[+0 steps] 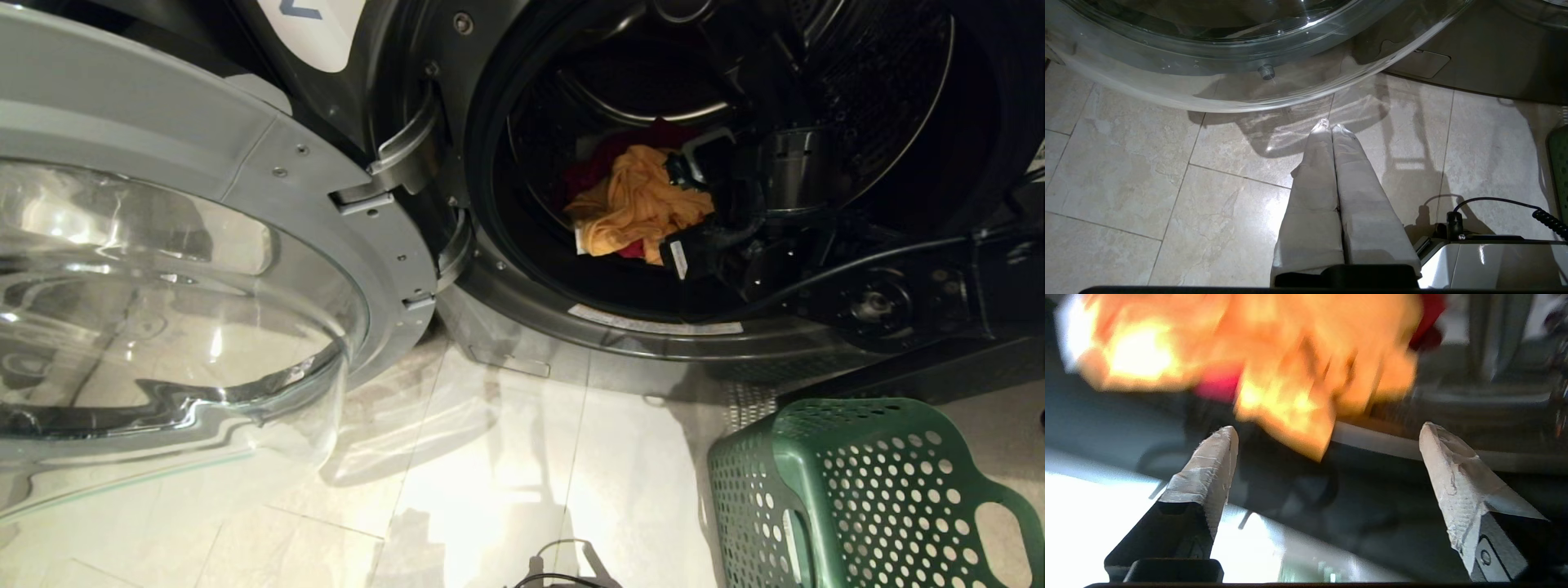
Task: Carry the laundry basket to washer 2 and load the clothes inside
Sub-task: Place the clothes into the washing machine, then close the washing machine door with the left hand
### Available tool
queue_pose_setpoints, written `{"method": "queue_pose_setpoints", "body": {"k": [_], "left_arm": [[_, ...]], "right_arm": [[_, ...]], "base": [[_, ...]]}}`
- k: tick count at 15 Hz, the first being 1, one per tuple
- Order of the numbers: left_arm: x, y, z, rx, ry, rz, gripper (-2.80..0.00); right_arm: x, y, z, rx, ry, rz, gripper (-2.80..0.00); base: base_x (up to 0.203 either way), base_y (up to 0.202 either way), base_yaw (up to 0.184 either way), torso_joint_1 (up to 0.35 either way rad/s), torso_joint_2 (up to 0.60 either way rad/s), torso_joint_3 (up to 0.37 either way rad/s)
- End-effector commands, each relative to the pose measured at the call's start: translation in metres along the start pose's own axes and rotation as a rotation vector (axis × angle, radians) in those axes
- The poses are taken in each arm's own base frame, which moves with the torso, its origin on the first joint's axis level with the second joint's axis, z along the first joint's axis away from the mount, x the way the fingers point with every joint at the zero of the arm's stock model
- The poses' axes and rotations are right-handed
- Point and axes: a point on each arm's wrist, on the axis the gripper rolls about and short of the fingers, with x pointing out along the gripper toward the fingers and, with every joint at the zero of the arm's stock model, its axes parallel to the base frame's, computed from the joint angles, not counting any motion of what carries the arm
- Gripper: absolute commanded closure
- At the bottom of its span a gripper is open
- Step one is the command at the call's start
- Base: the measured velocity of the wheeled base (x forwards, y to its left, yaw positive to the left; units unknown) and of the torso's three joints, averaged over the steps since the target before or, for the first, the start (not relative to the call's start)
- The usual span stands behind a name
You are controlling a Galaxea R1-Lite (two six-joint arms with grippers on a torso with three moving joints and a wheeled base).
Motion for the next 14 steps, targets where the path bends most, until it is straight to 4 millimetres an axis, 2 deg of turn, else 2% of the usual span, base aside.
{"method": "queue_pose_setpoints", "body": {"k": [1, 3, 5, 7, 8, 10, 12, 14], "left_arm": [[0.000, 0.000, 0.000, 0.000, 0.000, 0.001, 0.00], [0.000, 0.000, 0.000, 0.000, 0.001, 0.000, 0.00], [0.000, 0.000, 0.000, 0.000, 0.000, 0.000, 0.00], [0.000, 0.000, 0.000, 0.000, 0.000, 0.000, 0.00], [0.000, 0.000, 0.000, 0.000, 0.001, 0.001, 0.00], [0.000, 0.000, 0.000, 0.000, 0.000, 0.000, 0.00], [0.000, 0.000, 0.000, 0.000, 0.001, 0.001, 0.00], [0.000, 0.000, 0.000, 0.000, 0.001, 0.001, 0.00]], "right_arm": [[-0.052, -0.020, 0.004, 0.004, -0.019, 0.044, -2.80], [-0.088, -0.029, -0.007, -0.013, -0.011, 0.094, -2.80], [-0.125, -0.049, -0.020, -0.047, 0.015, 0.133, -2.80], [-0.158, -0.072, -0.043, -0.144, 0.135, 0.181, -2.80], [-0.173, -0.081, -0.059, -0.192, 0.229, 0.224, 0.00], [-0.196, -0.094, -0.082, -0.112, 0.390, 0.312, 0.00], [-0.210, -0.104, -0.099, -0.008, 0.487, 0.308, 0.00], [-0.223, -0.112, -0.127, -0.006, 0.561, 0.289, 0.00]], "base": [[0.000, 0.000, 0.000, 0.000, 0.00, 0.000], [0.000, 0.000, 0.000, 0.000, 0.00, 0.000], [0.000, 0.000, 0.000, 0.000, 0.00, 0.000], [0.000, 0.000, 0.000, 0.000, 0.00, 0.000], [0.000, 0.000, 0.000, 0.000, 0.00, 0.000], [0.000, 0.000, 0.000, 0.000, 0.00, 0.000], [0.000, 0.000, 0.000, 0.000, 0.00, 0.000], [0.000, 0.000, 0.000, 0.000, 0.00, 0.000]]}}
